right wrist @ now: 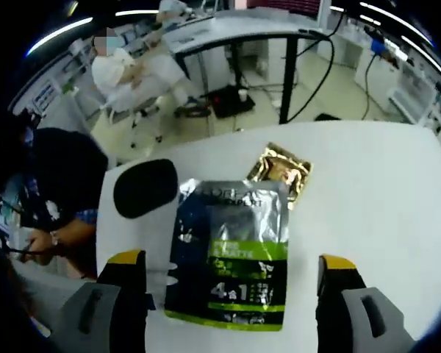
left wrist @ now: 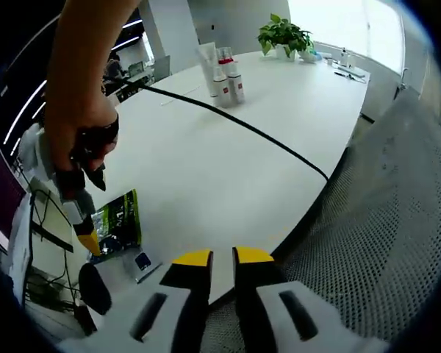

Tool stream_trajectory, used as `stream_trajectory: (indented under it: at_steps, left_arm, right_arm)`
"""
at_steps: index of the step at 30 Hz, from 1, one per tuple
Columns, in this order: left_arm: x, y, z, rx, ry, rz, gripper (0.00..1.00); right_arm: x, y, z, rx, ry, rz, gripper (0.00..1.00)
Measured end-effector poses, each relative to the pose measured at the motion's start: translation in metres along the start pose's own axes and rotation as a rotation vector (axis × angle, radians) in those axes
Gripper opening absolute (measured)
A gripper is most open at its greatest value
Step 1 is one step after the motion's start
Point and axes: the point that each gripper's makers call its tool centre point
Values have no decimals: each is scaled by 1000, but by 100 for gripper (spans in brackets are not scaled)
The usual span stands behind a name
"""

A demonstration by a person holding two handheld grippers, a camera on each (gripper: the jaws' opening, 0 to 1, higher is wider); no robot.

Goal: Arrange the skincare products in the storage area until every visible bottle or jar stands upright without overlapping.

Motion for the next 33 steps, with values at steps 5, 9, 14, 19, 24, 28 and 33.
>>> stream_trajectory:
  at_steps: [5,9,14,19,24,28,33]
  left_arm:
    - [1,0,1,-5,-2,3,6]
    - [1,0,1,-6,-3,4,5]
    - [0,0,3,-14,-1,3,4]
    - [1,0,3,-16,-3,5,3]
    - [1,0,4,-20,-7,7,2]
    - [1,0,4,-22,-7,8,2]
    - [0,0,5,-23,-3,4,2]
  right_arm:
    - [-3,-8,6,-24,11,-2,99]
    - [-9,-19,8,-49,52,0,99]
    - [0,-21,6,-64,97,49,99]
    - [-4,-26,12,-52,141,67,97]
    - [0,-16,10,-5,138,70,74]
    - [3,-15,12,-6,145,71,65]
    - [2,-14,11,-8,158,69,57]
Point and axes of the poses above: the point that each gripper's makers call its tool centre point, and the gripper's own axes: y roughly backward along the fingers, x roughly to its right, z roughly out of its underside, and after that the axes turned 3 degrees about -z, right-handed
